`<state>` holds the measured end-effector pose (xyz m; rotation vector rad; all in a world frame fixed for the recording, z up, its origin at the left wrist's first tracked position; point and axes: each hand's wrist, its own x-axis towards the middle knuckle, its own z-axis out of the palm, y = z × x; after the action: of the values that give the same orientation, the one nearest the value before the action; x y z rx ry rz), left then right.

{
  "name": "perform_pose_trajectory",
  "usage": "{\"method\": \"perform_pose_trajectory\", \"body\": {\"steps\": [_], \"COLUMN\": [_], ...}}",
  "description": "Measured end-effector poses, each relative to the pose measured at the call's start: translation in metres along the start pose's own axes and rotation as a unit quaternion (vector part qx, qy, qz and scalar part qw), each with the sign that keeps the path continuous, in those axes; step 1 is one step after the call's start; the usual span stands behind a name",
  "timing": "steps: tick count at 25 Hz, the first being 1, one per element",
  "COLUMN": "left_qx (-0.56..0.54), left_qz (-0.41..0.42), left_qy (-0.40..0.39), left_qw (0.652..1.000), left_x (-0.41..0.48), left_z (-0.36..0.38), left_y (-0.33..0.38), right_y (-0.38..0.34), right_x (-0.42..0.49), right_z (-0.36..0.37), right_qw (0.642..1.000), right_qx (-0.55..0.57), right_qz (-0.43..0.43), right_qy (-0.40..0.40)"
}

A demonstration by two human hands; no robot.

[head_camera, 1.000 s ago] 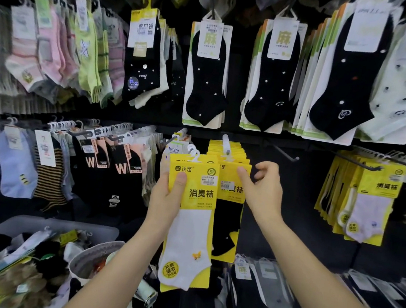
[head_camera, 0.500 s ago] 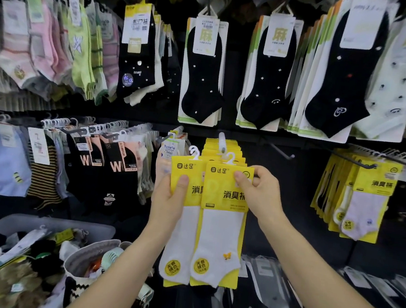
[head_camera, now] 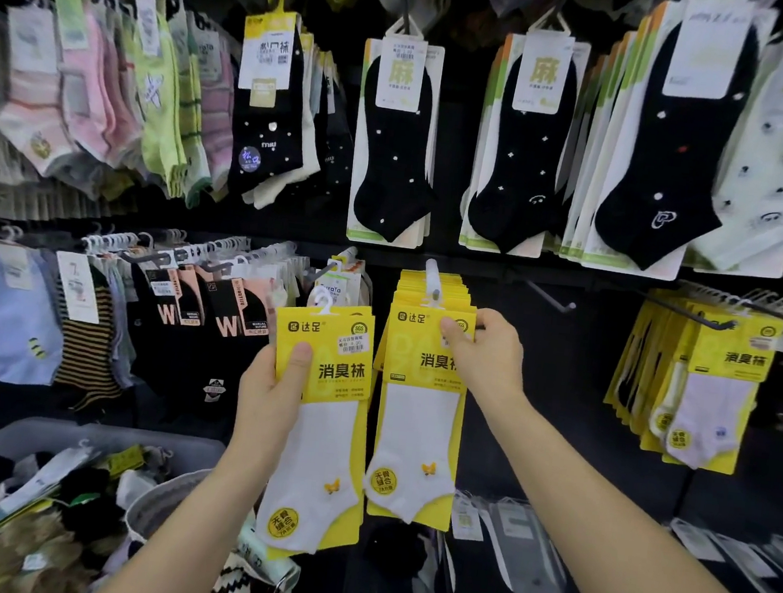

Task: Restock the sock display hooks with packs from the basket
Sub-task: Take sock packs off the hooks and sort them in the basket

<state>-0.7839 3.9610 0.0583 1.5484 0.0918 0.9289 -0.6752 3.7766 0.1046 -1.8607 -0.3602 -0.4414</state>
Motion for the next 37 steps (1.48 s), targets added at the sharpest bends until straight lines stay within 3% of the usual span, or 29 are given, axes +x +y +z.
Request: {"method": "perform_pose_trajectory", "body": {"steps": [6, 10, 14, 20, 24, 30, 35, 37], "left_qx": [-0.002, -0.023, -0.036, -0.059, -0.032, 0.018, 0.039, 0.032], "left_qz": [-0.009, 0.0, 0.015, -0.018, -0.022, 0.006, 0.033, 0.037], "left_qy": [-0.007, -0.024, -0.055, -0.015, 0.037, 0.048, 0.019, -0.009], "left_qw": [1.0, 0.999, 0.998, 0.998, 0.999, 0.999, 0.999, 0.999], "left_x": [-0.005, -0.009, -0.015, -0.015, -0.007, -0.006, -0.012, -0.018], "left_z": [0.012, 0.024, 0.047, 0.049, 0.027, 0.002, 0.002, 0.011], "left_y": [0.006, 0.014, 0.021, 0.006, -0.002, -0.003, 0.003, 0.007], "right_y": [0.01, 0.014, -0.001, -0.001, -0.007, -0.004, 0.0, 0.006], "right_x": [-0.004, -0.019, -0.04, -0.029, -0.007, -0.002, -0.007, -0.016], "right_z": [-0.005, -0.018, -0.012, -0.026, -0.026, -0.009, -0.022, -0.029], "right_qw": [0.999, 0.997, 0.992, 0.995, 0.999, 0.996, 0.983, 0.979], "right_qx": [-0.038, -0.033, 0.05, 0.09, 0.039, -0.07, -0.181, -0.2], "right_qz": [0.014, -0.028, -0.092, -0.007, 0.006, -0.008, 0.005, -0.028], "right_qy": [-0.006, 0.057, -0.066, -0.04, -0.027, -0.047, -0.032, -0.009]}}
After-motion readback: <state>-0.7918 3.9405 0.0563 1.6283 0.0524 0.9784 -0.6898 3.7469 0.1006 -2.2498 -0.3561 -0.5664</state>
